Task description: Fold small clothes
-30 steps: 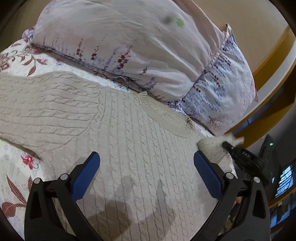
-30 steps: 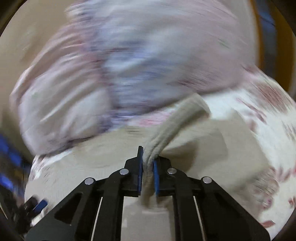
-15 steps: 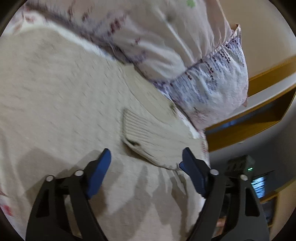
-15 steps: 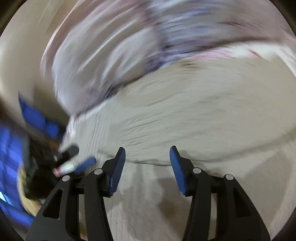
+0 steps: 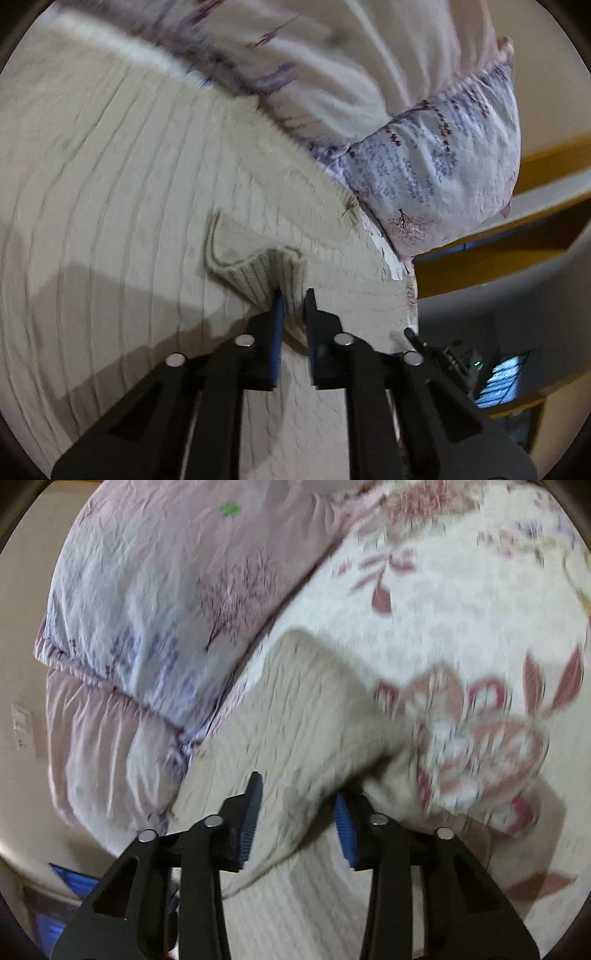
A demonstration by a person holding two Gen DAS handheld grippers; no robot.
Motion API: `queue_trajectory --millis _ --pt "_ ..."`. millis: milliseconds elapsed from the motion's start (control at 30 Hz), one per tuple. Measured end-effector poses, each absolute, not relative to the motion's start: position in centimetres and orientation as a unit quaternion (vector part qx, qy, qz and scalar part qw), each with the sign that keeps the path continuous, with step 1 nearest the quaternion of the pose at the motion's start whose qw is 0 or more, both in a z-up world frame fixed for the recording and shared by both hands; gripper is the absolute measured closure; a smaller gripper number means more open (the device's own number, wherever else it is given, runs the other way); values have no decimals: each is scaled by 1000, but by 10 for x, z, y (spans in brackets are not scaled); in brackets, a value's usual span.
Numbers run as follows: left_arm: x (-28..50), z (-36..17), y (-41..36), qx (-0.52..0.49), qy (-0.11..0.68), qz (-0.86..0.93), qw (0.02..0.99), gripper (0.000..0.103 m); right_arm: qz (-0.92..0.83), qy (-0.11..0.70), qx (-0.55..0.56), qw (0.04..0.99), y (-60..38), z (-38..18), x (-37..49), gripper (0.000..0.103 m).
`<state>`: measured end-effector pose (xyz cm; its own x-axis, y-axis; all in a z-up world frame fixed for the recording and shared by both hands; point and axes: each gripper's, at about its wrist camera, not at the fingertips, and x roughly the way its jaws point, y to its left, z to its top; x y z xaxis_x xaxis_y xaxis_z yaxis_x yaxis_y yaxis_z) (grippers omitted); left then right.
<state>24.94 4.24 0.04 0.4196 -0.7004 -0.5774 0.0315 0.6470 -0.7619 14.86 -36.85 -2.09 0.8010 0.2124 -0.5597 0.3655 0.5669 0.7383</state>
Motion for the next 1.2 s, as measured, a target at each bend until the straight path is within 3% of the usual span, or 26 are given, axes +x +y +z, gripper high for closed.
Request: queue_trajectory --millis 33,67,233,467,567,633,700,867,900,967,1000,1033,1200 --pt "253 7 41 -328 474 -242 780 95 -54 308 454 834 -370 -19 150 89" --pt "254 14 40 -313 463 -245 792 95 -55 304 450 838 -369 -18 149 92" --pt "245 47 51 -245 396 -243 851 96 -35 264 379 886 -344 -2 130 94" --pt "242 7 59 -229 471 -208 826 92 -67 335 359 868 -333 -31 133 93" --pt "236 1 69 -241 475 -204 821 84 -91 337 345 871 -334 -24 129 85" --pt "229 6 77 -244 470 -202 824 62 -123 322 338 876 -337 -18 126 77" --pt "221 12 87 -244 453 -192 836 53 -130 294 351 879 -350 -16 126 77" --pt "205 22 118 -263 432 -178 844 51 -125 296 408 854 -370 -22 133 78" --pt "202 23 123 -266 429 -176 845 50 -132 302 402 854 -366 -19 131 76" --pt "192 28 139 -276 417 -170 849 48 -151 304 385 859 -360 -12 121 60" --pt "183 31 152 -283 406 -163 853 44 -174 300 370 862 -355 -6 113 35" --pt "179 33 160 -288 400 -155 856 41 -185 295 363 864 -352 -3 108 28" --pt "153 37 217 -334 370 -102 861 39 -115 290 310 898 -322 20 119 27"
